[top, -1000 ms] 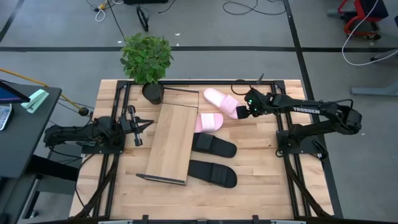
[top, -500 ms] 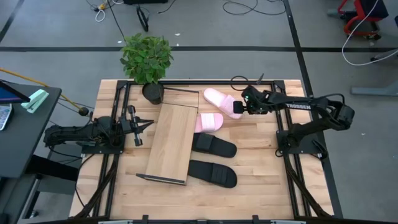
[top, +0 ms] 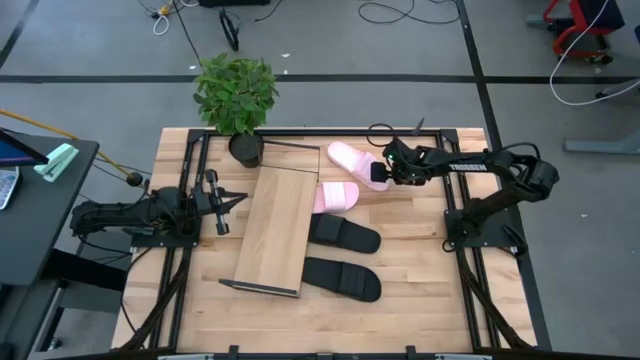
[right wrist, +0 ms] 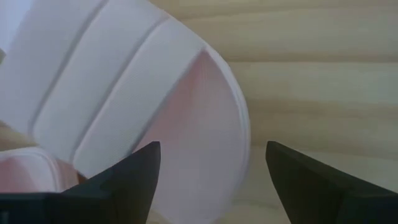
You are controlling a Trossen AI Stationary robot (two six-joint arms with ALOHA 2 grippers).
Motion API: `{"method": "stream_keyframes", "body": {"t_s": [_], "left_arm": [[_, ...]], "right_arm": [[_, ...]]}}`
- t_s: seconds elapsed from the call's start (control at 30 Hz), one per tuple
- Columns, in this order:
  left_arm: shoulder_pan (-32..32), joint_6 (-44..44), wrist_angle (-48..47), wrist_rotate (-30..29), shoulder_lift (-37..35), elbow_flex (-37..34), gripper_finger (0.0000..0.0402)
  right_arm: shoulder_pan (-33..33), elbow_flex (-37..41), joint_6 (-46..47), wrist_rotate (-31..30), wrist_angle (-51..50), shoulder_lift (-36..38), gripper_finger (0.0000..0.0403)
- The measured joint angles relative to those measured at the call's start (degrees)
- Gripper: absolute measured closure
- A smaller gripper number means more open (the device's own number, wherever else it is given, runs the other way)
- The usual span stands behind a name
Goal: Pick and place slides into the shelf
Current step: Put the top pink slipper on the shelf
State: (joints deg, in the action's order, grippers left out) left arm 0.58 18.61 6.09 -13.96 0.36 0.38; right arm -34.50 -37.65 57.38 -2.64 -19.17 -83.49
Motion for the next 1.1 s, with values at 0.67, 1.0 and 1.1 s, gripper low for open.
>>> {"method": "stream_keyframes", "body": {"t_s": [0.67, 1.0, 1.1], "left_arm": [[0.0, 0.0, -0.5, 0.0, 0.0, 0.0, 0.0382], [0.0, 0.0, -0.5, 0.0, 0.0, 0.0, 0.0383], [0.0, 0.0, -0.9, 0.0, 0.0, 0.0, 0.0388]], "right_arm": [[0.1, 0.0, -5.2, -1.5, 2.8, -3.6, 0.0271], [0.1, 0.0, -8.4, -3.2, 1.2, -1.5, 0.0376], [0.2, 0.0, -9.0, -4.6, -1.2, 1.6, 0.0382]]}}
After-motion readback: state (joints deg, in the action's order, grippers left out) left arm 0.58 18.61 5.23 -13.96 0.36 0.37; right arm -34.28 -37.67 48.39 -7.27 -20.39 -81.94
